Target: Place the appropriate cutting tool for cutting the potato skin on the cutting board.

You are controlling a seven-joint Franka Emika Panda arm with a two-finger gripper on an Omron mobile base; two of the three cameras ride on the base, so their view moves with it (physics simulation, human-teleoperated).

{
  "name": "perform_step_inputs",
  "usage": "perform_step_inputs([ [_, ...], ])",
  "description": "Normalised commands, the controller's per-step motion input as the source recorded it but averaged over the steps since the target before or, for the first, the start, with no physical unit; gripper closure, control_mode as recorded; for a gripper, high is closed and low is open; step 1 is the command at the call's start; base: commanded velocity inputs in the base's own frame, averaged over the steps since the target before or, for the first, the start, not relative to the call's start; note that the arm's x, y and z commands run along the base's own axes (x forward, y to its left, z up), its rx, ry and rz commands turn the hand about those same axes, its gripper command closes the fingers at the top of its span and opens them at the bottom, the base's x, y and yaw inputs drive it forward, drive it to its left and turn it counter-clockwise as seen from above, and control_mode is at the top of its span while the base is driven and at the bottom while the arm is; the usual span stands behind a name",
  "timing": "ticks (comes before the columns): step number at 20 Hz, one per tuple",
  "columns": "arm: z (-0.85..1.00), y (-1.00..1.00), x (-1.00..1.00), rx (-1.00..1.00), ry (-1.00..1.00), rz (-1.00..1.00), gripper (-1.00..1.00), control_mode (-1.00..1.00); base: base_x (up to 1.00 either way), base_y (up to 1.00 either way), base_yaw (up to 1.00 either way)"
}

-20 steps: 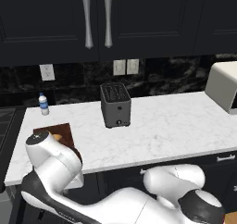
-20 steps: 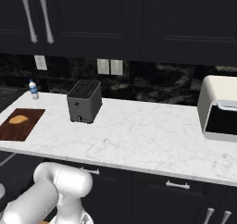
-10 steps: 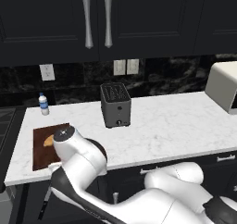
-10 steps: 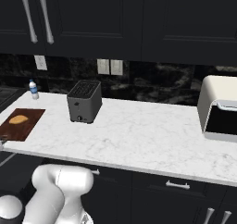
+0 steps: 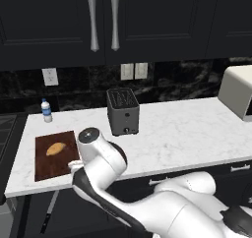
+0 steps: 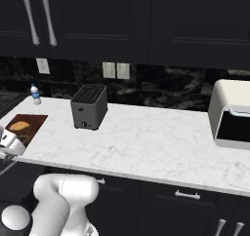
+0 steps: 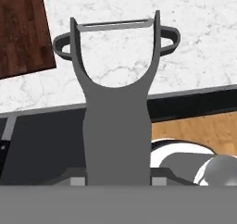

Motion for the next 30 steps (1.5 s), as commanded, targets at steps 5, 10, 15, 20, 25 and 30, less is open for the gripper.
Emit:
perform_step_inputs([
  [5, 0.74, 0.45, 1.0, -0.06, 0.0, -0.2, 1.0, -1.0, 0.0, 0.0, 0.0],
  [10, 0.76, 0.59, 1.0, -0.05, 0.0, -0.19, 1.0, -1.0, 0.0, 0.0, 0.0],
  [15, 0.16, 0.25, 0.24, -0.01, -0.03, -0.05, 1.0, -1.0, 0.0, 0.0, 0.0],
  [20, -0.29, 0.71, 0.16, -0.01, 0.08, 0.04, 1.0, -1.0, 0.0, 0.0, 0.0],
  [25, -0.17, 0.37, 0.14, -0.01, 0.02, 0.03, 1.0, -1.0, 0.0, 0.0, 0.0],
  [30, -0.33, 0.0, 0.23, 0.0, -0.08, 0.0, 1.0, -1.0, 0.0, 0.0, 0.0],
])
